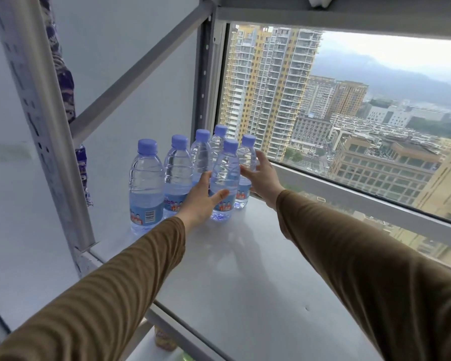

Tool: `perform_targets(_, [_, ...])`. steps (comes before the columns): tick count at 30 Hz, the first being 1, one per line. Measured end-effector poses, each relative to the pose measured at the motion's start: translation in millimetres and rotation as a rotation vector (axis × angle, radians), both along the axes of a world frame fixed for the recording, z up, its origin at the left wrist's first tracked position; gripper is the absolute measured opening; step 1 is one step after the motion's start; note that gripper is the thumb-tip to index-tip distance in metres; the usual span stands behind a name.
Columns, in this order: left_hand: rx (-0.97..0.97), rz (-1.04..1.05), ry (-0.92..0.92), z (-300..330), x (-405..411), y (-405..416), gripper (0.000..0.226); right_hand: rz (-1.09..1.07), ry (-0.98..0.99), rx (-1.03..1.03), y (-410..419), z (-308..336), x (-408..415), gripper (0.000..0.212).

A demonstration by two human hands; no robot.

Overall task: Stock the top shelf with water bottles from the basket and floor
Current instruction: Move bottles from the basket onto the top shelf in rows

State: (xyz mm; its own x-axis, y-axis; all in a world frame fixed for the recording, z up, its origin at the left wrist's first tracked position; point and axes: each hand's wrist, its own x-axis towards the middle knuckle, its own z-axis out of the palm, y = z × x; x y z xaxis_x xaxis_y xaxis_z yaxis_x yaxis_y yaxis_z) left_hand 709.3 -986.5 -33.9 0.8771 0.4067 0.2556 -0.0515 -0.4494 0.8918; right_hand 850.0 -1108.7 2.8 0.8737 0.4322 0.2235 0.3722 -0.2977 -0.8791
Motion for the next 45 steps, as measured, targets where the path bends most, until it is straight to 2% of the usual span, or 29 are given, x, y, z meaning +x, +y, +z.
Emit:
perform_targets(5, [-0.029, -0.012, 0.036, 1.2, 2.2, -0.9, 0.059, -0.002, -0.018, -0.016, -5.6, 1.1, -0.1, 0.071])
perform_targets(11, [-0.08, -0.048, 0.058, 2.6, 2.4, -0.4, 0.06, 0.072, 0.037, -0.04, -5.6, -7.3, 11.0, 0.094])
perform_targets(15, [-0.092, -0.054, 0.089, 2.9, 1.9, 0.0, 0.063, 0.112, 0.066, -0.021, -9.3, -6.5, 12.7, 0.09])
perform_targets(18, [-0.096, -0.066, 0.121, 3.8, -1.6, -0.3, 0.07, 0.118, 0.116, -0.014, -9.7, -8.3, 19.4, 0.101])
perform_targets(21, [-0.068, -0.07, 0.152, 1.3, -7.8, 1.8, 0.069, 0.08, 0.107, -0.027, -15.3, 0.8, 0.7, 0.08])
perform_targets(27, [-0.038, -0.16, 0.144, 3.7, -29.6, 0.1, 0.071, -0.103, 0.007, -0.116, -42.1, 11.2, -43.5, 0.071])
perform_targets(32, [0.068, -0.234, 0.128, 1.4, -58.0, 7.5, 0.07, -0.24, -0.087, -0.187, -60.9, -2.3, -110.1, 0.063])
perform_targets(36, [0.312, -0.281, 0.118, -1.3, -92.0, 15.9, 0.059, -0.32, -0.174, -0.362, -67.5, -20.1, -170.2, 0.059])
perform_targets(40, [0.582, -0.345, 0.126, -10.4, -132.1, 30.8, 0.062, -0.364, -0.25, -0.538, -66.7, -31.5, -239.5, 0.059])
perform_targets(45, [0.722, -0.383, -0.126, -32.7, -176.4, 31.1, 0.058, -0.367, -0.419, -0.624, -66.7, -56.7, -311.4, 0.066])
